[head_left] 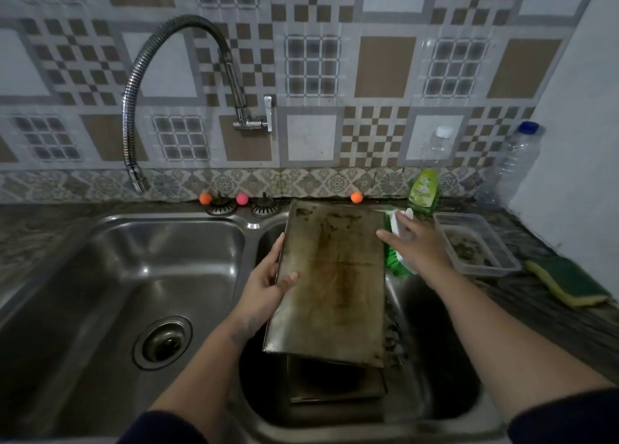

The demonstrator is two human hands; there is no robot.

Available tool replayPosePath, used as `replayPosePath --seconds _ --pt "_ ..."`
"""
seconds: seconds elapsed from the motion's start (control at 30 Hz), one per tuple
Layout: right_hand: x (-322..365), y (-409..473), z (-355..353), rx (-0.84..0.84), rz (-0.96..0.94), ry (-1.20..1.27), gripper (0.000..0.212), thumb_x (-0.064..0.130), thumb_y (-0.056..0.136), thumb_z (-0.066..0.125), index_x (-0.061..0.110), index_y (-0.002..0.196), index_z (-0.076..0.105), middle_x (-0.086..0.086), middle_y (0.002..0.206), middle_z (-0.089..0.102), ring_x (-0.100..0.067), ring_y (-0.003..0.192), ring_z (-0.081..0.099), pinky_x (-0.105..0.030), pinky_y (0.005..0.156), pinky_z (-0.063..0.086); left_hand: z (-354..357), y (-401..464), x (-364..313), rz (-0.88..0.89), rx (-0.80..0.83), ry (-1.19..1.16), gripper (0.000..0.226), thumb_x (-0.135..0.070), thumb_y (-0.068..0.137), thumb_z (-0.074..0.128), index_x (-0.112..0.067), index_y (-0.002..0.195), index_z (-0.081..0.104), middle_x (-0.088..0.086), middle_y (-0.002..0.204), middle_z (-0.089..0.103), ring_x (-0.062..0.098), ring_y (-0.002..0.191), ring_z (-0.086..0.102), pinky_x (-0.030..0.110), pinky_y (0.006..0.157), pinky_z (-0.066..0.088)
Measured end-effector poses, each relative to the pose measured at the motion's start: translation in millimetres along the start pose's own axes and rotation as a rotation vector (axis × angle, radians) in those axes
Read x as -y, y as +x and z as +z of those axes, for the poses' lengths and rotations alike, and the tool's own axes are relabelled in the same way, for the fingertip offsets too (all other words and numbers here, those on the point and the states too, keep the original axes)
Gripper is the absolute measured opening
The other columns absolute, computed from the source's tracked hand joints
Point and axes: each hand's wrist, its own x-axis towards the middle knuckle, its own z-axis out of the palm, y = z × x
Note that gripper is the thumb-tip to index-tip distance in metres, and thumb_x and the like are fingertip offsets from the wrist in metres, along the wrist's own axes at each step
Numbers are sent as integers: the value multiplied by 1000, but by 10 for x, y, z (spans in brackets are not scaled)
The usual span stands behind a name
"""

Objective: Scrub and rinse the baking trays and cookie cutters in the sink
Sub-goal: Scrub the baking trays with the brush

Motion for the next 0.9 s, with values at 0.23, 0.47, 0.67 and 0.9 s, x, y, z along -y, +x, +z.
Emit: replayPosePath --seconds 0.23,0.47,0.67,0.9 --pt "480 -320 165 -256 -357 -382 57 46 94 49 34 148 32 -7 145 38 -23 110 55 -20 66 45 55 140 -123 84 -277 -26 63 1 99 44 -33 149 28 -8 142 51 6 129 48 35 113 34" --pt "628 -848 751 -129 -704 -399 50 45 95 37 42 145 33 -5 140 41 -23 108 54 -34 79 54 280 177 -355 212 -311 60 71 11 91 45 -24 151 31 -4 148 44 8 137 40 25 113 34" --pt "1172 -205 441 -86 -568 -372 50 38 99 42 40 147 30 -9 137 44 -17 97 54 -28 75 51 506 144 -487 324 -377 172 66 11 92 42 -32 142 34 -16 140 43 -8 128 40 6 104 30" --pt "456 -997 705 -37 -719 -183 50 41 95 47 44 144 36 -2 148 38 -22 120 51 -29 95 49 153 92 -564 240 -502 170 60 6 95 46 -24 147 36 -6 141 48 -3 125 45 8 102 35"
